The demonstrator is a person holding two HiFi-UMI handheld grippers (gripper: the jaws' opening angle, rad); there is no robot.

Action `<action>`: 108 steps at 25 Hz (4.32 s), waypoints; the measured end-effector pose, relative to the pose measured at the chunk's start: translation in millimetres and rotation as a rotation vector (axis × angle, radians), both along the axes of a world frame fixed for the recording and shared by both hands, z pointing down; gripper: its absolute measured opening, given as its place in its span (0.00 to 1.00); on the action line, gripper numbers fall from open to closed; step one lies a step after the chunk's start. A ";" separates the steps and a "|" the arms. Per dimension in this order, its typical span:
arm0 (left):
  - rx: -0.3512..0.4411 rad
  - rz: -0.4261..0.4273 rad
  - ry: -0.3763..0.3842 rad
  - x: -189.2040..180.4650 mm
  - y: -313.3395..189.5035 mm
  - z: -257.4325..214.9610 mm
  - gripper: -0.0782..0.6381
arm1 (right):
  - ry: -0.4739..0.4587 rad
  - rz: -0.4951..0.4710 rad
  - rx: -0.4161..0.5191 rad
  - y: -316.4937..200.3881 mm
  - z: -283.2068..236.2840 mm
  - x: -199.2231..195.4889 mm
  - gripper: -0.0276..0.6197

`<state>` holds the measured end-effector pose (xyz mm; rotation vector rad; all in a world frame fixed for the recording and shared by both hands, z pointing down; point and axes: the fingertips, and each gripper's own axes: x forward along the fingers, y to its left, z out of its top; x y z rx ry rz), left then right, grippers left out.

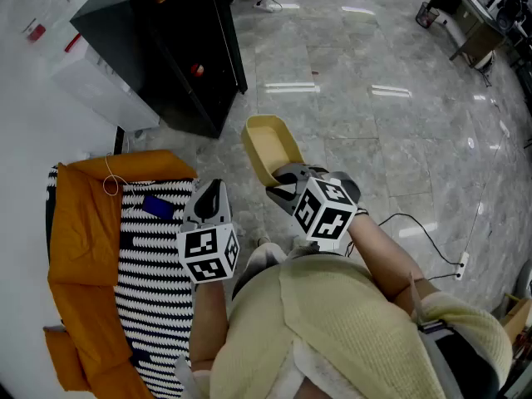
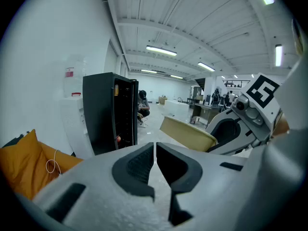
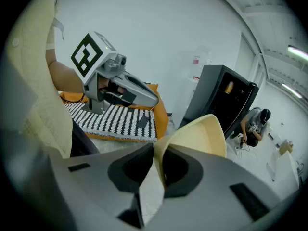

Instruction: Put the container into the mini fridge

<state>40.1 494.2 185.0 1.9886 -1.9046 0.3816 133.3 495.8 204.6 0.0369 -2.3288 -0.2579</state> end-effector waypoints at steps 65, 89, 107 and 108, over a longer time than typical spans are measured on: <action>-0.110 0.036 0.032 -95.1 -158.1 43.7 0.16 | 0.095 -0.020 -0.095 -153.4 50.3 -93.7 0.15; -0.106 -0.109 0.024 -101.9 -297.2 54.9 0.16 | 0.144 -0.185 -0.122 -293.9 69.9 -91.8 0.15; -0.161 -0.182 0.000 -99.8 -381.3 95.8 0.16 | 0.183 -0.301 -0.164 -366.9 114.5 -79.9 0.15; -0.166 -0.178 0.003 -99.8 -384.3 100.0 0.16 | 0.185 -0.301 -0.170 -367.9 117.3 -81.3 0.15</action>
